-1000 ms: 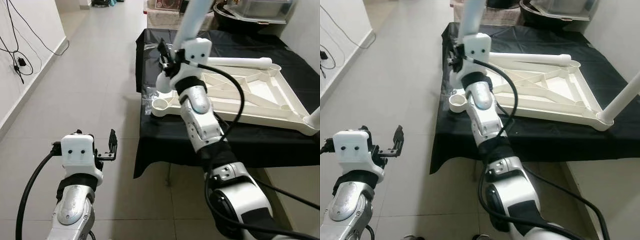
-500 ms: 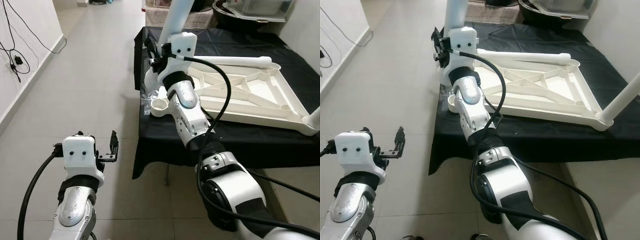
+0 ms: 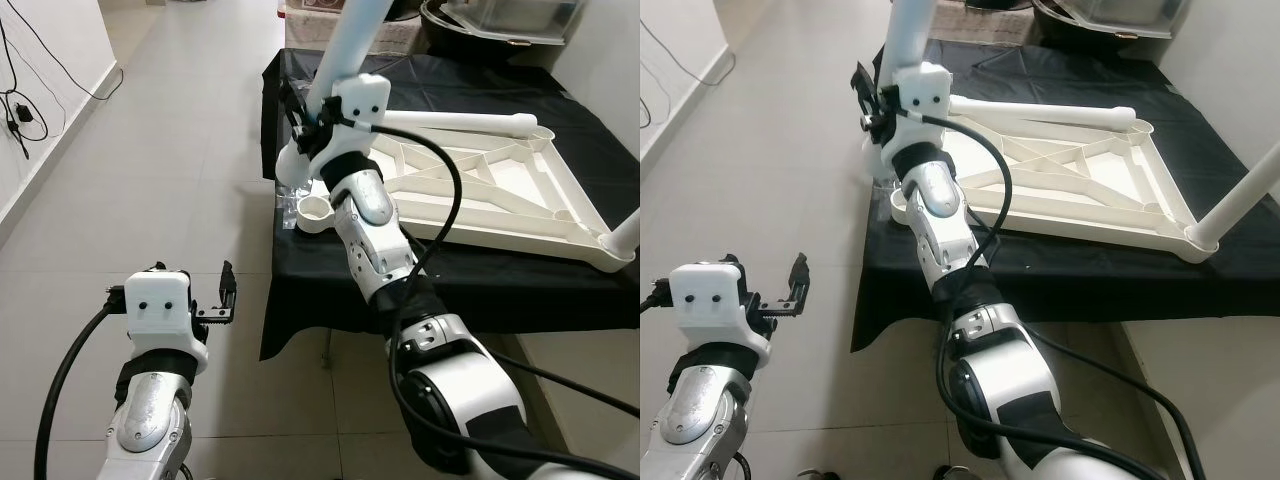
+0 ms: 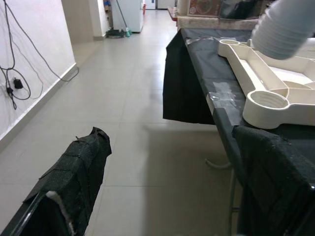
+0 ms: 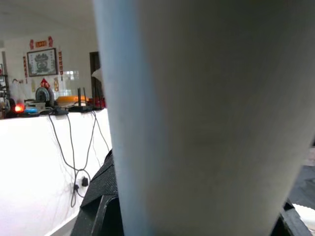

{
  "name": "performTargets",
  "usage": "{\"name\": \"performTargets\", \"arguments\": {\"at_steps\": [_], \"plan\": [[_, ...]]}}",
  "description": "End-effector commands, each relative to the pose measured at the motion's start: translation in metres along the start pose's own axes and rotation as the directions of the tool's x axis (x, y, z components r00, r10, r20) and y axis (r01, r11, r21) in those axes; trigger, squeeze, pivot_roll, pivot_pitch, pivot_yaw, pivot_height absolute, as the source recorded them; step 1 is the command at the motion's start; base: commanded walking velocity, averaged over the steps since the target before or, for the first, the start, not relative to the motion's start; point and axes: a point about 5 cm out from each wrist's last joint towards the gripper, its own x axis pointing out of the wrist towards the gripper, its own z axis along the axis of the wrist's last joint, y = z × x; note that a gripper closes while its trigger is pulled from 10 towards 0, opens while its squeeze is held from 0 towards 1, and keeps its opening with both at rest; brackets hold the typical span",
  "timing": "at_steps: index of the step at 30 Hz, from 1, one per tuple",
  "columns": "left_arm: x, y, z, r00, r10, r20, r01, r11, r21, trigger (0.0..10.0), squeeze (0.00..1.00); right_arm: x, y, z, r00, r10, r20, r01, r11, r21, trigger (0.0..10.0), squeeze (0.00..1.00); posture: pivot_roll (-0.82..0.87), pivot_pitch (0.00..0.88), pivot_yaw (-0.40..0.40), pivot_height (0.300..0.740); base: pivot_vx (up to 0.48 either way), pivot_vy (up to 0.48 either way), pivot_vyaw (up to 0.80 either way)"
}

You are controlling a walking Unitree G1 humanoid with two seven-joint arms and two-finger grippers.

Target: Building children table

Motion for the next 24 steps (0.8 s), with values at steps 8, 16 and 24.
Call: {"name": "performTargets", "arguments": {"at_steps": [8,16,24], "plan": [[0.0,-0.003,0.0,1.0,-0.018,-0.008,0.018,1.0,-0.011,10.0,0.0,-0.011,0.0,0.002,1.0,0.011,0.009,-0.011,1.0,-0.001,10.0,0.0,-0.01,0.194,-0.098,0.74,0.0,0.0,0.0],[-0.001,-0.002,0.001,1.0,-0.019,-0.005,0.019,1.0,-0.014,10.0,0.0,-0.014,0.006,0.008,0.999,0.028,0.037,-0.028,1.0,-0.001,10.0,0.0,-0.01,0.206,-0.099,0.74,0.0,0.0,0.0],[-0.003,-0.002,0.0,1.0,-0.023,-0.015,0.022,1.0,-0.015,10.0,0.0,-0.018,-0.01,0.006,1.0,-0.027,0.016,0.028,0.999,-0.04,10.0,0.0,0.0,0.204,-0.086,0.74,0.0,0.0,0.0]]}}
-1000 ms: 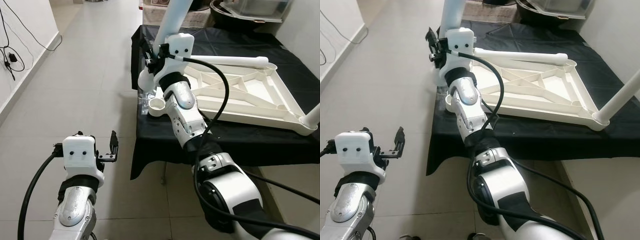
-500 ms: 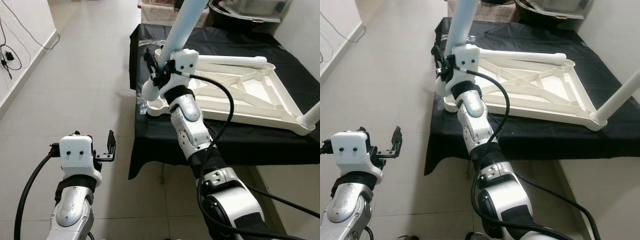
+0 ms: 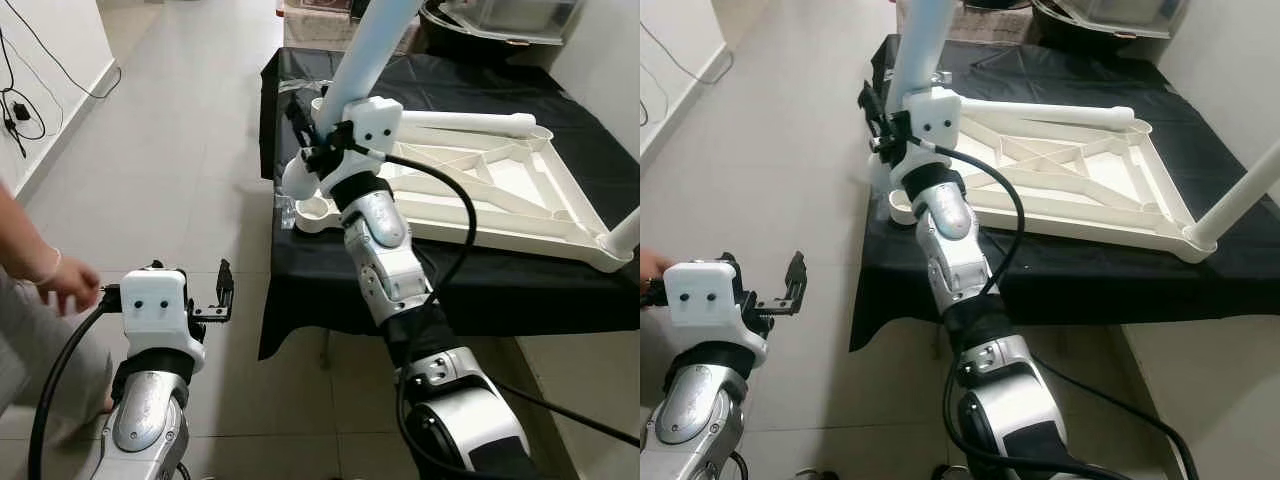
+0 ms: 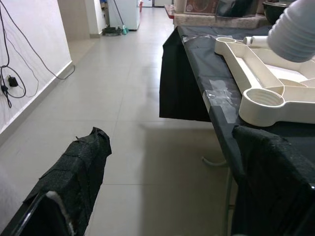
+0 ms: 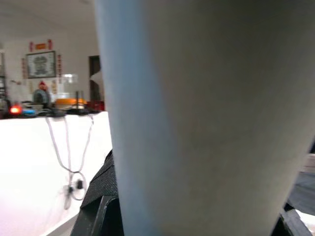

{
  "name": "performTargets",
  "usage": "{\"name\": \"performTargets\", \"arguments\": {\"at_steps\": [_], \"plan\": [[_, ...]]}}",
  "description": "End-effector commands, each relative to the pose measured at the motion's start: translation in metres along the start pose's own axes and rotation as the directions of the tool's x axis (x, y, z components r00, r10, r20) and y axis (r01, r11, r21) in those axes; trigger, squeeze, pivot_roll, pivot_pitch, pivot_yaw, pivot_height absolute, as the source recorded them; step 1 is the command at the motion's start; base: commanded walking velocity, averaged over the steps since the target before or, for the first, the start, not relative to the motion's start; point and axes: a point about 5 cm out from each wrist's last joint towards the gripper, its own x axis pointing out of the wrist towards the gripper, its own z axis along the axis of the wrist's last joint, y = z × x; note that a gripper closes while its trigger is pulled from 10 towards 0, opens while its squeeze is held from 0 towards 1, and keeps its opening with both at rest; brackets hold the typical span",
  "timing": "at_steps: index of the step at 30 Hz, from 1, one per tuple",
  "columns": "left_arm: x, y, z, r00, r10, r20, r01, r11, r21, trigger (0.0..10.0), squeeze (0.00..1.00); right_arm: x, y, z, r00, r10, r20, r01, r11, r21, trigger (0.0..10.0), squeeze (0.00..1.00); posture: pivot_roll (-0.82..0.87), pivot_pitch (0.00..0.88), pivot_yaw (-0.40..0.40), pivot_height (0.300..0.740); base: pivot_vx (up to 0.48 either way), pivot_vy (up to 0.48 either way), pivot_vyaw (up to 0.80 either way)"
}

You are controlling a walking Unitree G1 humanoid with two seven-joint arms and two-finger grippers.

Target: Building children table

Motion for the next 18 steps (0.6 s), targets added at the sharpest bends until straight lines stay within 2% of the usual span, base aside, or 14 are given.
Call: {"name": "performTargets", "arguments": {"at_steps": [1,6,18], "plan": [[-0.002,-0.001,0.0,1.0,-0.005,-0.008,0.005,1.0,-0.006,10.0,0.0,-0.002,-0.004,-0.001,1.0,-0.017,-0.009,0.017,1.0,-0.008,10.0,0.0,0.0,0.204,-0.086,0.74,0.0,0.0,0.0],[-0.002,-0.002,0.0,1.0,-0.018,-0.01,0.018,1.0,-0.003,10.0,0.0,-0.003,-0.011,0.001,0.999,-0.049,-0.009,0.049,0.998,-0.026,10.0,0.0,0.0,0.202,-0.073,0.74,0.0,0.0,0.0],[-0.002,-0.003,-0.003,0.999,-0.028,-0.02,0.028,1.0,-0.006,10.0,0.0,-0.008,-0.015,-0.001,0.997,-0.08,-0.02,0.079,0.996,-0.047,10.0,0.0,0.0,0.199,-0.06,0.74,0.0,0.0,0.0]]}}
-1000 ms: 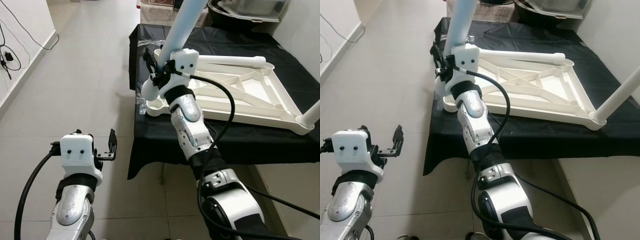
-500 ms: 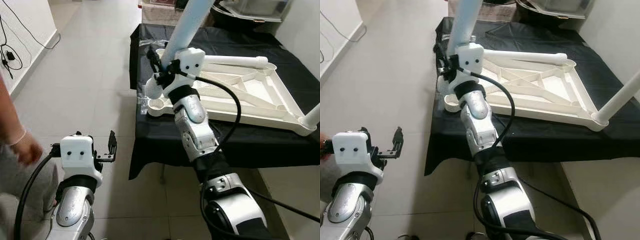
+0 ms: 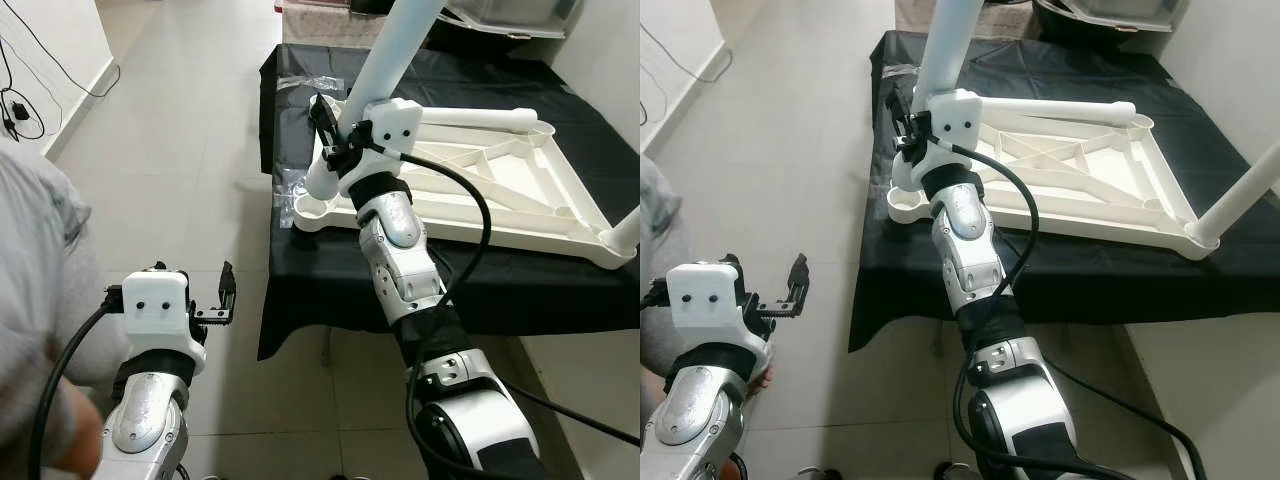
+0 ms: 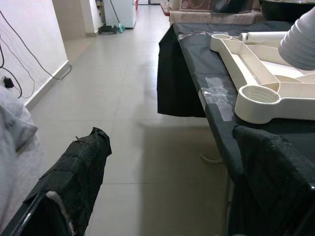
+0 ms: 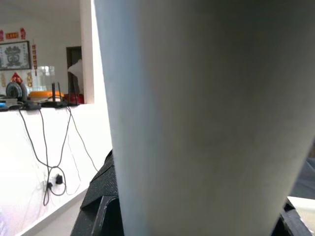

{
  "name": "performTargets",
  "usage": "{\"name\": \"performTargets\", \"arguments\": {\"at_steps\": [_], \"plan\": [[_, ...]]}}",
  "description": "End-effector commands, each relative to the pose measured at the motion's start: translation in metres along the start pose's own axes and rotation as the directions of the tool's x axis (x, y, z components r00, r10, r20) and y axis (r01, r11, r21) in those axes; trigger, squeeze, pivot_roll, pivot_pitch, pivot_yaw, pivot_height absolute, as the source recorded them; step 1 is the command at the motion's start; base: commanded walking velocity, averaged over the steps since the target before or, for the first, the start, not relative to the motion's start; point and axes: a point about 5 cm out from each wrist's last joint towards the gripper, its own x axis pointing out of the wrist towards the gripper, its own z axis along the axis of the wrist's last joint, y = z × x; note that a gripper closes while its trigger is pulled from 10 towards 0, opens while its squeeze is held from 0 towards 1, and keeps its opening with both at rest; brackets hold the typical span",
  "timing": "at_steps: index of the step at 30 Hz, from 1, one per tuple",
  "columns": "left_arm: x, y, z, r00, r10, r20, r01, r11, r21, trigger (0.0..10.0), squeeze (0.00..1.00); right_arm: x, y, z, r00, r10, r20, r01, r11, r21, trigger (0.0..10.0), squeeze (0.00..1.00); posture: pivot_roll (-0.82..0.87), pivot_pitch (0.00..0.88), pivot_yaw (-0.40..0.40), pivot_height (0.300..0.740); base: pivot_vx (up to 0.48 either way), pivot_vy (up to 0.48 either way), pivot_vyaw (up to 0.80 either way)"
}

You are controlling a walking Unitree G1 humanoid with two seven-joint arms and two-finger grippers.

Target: Building children table

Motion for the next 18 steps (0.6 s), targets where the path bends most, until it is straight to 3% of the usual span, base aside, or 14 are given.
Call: {"name": "performTargets", "arguments": {"at_steps": [1,18], "plan": [[-0.0018,-0.0018,-0.0025,1.0,-0.012,-0.019,0.012,1.0,-0.005,10.0,0.0,-0.0014,-0.0022,0.0031,1.0,-0.01,0.013,0.011,1.0,-0.007,10.0,0.0,0.0,0.199,-0.06,0.74,0.0,0.0,0.0],[-0.003,-0.0034,-0.001,1.0,-0.026,-0.016,0.026,1.0,0.002,10.0,0.0,-0.0012,-0.0028,0.0051,0.999,-0.034,0.021,0.035,0.999,-0.007,10.0,0.0,0.02,0.181,-0.049,0.74,0.0,0.0,0.0]]}}
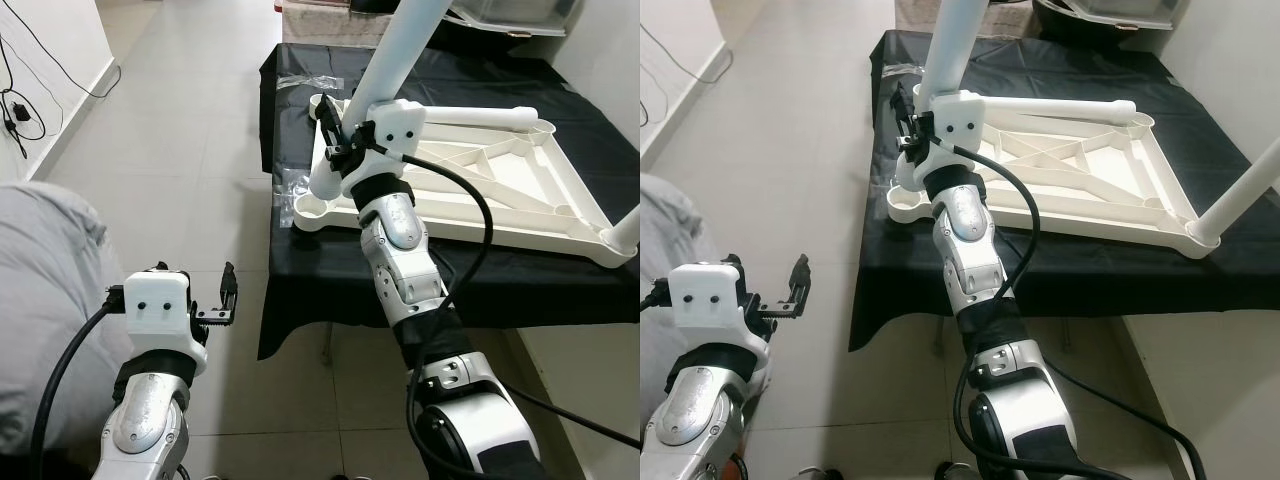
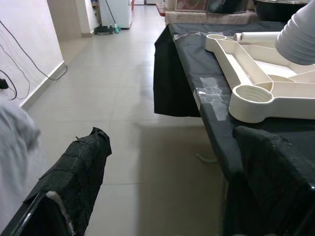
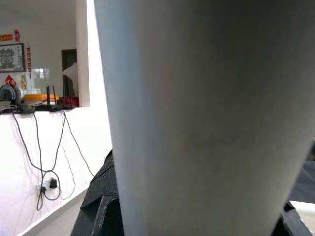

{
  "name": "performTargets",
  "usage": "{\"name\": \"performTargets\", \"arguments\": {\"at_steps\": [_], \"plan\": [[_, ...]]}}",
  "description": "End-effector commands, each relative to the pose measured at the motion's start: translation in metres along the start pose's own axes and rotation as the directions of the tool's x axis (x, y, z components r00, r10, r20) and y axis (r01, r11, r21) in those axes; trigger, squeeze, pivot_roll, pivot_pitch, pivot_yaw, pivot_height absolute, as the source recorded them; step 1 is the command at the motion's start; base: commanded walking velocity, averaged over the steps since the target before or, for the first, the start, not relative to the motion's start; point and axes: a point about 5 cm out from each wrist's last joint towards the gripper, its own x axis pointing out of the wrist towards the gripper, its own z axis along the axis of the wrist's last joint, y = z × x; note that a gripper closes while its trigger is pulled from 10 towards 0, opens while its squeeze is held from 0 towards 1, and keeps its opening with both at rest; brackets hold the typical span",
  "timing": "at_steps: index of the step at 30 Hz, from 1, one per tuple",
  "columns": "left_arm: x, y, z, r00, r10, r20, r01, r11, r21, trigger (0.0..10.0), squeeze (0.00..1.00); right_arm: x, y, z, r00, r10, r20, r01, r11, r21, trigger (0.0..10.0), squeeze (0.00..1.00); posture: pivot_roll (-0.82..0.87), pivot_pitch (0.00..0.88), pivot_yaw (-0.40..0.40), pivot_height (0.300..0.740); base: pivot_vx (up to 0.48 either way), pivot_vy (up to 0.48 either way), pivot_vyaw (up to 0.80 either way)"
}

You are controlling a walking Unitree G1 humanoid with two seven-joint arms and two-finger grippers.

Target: Building children table

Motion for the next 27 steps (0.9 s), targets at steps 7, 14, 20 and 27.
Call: {"name": "performTargets", "arguments": {"at_steps": [7,14,20,27], "plan": [[-0.002,0.0,0.0,1.0,-0.005,-0.013,0.005,1.0,0.006,10.0,0.0,-0.001,-0.002,0.001,1.0,-0.018,0.004,0.018,1.0,0.001,10.0,0.0,0.02,0.176,-0.048,0.74,0.0,0.0,0.0],[-0.002,-0.002,-0.001,1.0,-0.011,-0.012,0.011,1.0,0.004,10.0,0.0,-0.001,-0.002,0.001,1.0,-0.017,0.002,0.017,1.0,0.003,10.0,0.0,0.02,0.176,-0.048,0.74,0.0,0.0,0.0],[-0.003,-0.003,-0.001,1.0,-0.016,-0.015,0.016,1.0,0.007,10.0,0.0,-0.001,-0.001,-0.001,1.0,-0.005,-0.005,0.005,1.0,0.006,10.0,0.0,0.02,0.176,-0.048,0.74,0.0,0.0,0.0],[-0.004,-0.007,-0.002,0.999,-0.026,-0.018,0.026,1.0,0.002,10.0,0.0,0.006,0.004,-0.011,0.998,0.016,-0.067,-0.015,1.0,0.022,10.0,0.0,0.02,0.174,-0.043,0.74,0.0,0.0,0.0]]}}
